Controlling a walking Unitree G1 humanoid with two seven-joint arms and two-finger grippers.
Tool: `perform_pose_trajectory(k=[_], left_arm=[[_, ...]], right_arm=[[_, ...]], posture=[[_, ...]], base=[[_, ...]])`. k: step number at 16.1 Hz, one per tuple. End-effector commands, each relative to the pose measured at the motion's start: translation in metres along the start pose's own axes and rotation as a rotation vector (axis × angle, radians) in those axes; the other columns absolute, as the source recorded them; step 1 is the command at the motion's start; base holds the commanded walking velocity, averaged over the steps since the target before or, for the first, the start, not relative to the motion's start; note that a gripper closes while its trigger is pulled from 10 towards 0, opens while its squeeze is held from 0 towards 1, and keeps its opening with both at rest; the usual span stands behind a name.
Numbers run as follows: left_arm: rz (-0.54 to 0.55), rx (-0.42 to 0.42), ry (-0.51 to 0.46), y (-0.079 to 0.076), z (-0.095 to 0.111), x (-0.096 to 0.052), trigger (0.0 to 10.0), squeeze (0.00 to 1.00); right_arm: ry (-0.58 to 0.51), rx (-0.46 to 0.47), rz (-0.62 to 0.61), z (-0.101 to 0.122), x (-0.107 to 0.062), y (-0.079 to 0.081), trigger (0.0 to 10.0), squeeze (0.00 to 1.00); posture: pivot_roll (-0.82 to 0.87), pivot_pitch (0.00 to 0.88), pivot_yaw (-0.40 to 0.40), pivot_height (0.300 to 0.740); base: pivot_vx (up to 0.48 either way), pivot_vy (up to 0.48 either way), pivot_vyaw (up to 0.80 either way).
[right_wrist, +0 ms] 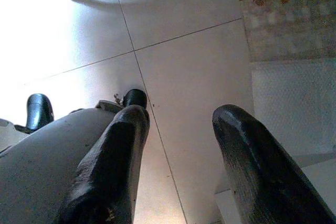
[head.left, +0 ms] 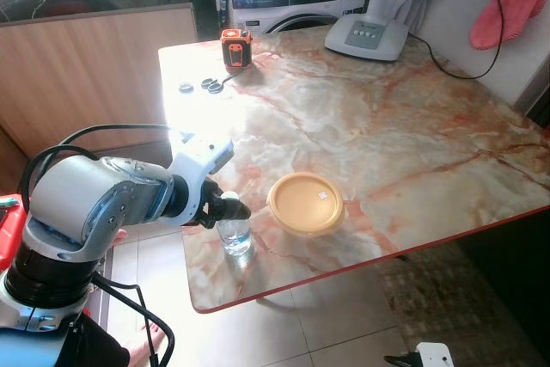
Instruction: Restocking fridge
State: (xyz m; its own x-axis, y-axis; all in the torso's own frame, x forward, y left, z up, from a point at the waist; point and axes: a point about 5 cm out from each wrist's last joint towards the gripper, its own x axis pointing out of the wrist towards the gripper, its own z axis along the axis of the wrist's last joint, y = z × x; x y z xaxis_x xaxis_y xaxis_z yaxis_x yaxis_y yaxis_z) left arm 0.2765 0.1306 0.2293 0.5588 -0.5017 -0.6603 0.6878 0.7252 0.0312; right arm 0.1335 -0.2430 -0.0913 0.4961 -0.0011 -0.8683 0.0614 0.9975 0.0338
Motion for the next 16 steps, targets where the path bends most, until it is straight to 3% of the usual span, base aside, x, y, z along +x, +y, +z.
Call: perform_pose_trajectory(k=[1,6,8,16], left_arm=[[0.024,0.002,0.017,0.0033,-0.0032,0.0006,10.0,0.00],[0.018,0.010,0.015,0.0023,-0.0031,0.0010,10.0,0.00],[0.017,0.014,0.016,0.0022,-0.0029,0.0009,0.0,0.00],[0.017,0.027,0.022,0.0013,-0.0039,0.0010,0.0,0.00]], right_arm=[[0.013,-0.002,-0.006,-0.0019,-0.0010,-0.0029,10.0,0.00],[0.012,0.000,-0.006,-0.0021,-0.0010,-0.0027,10.0,0.00],[0.012,0.000,-0.006,-0.0021,-0.0009,-0.0026,10.0,0.00],[0.013,0.002,-0.004,-0.0025,-0.0007,-0.0016,10.0,0.00]], posture=[[0.18,0.059,-0.040,0.740],[0.17,0.059,-0.039,0.740],[0.18,0.059,-0.039,0.740],[0.18,0.058,-0.036,0.740]], base=[[0.000,0.000,0.00],[0.000,0.000,0.00],[0.000,0.000,0.00],[0.000,0.000,0.00]])
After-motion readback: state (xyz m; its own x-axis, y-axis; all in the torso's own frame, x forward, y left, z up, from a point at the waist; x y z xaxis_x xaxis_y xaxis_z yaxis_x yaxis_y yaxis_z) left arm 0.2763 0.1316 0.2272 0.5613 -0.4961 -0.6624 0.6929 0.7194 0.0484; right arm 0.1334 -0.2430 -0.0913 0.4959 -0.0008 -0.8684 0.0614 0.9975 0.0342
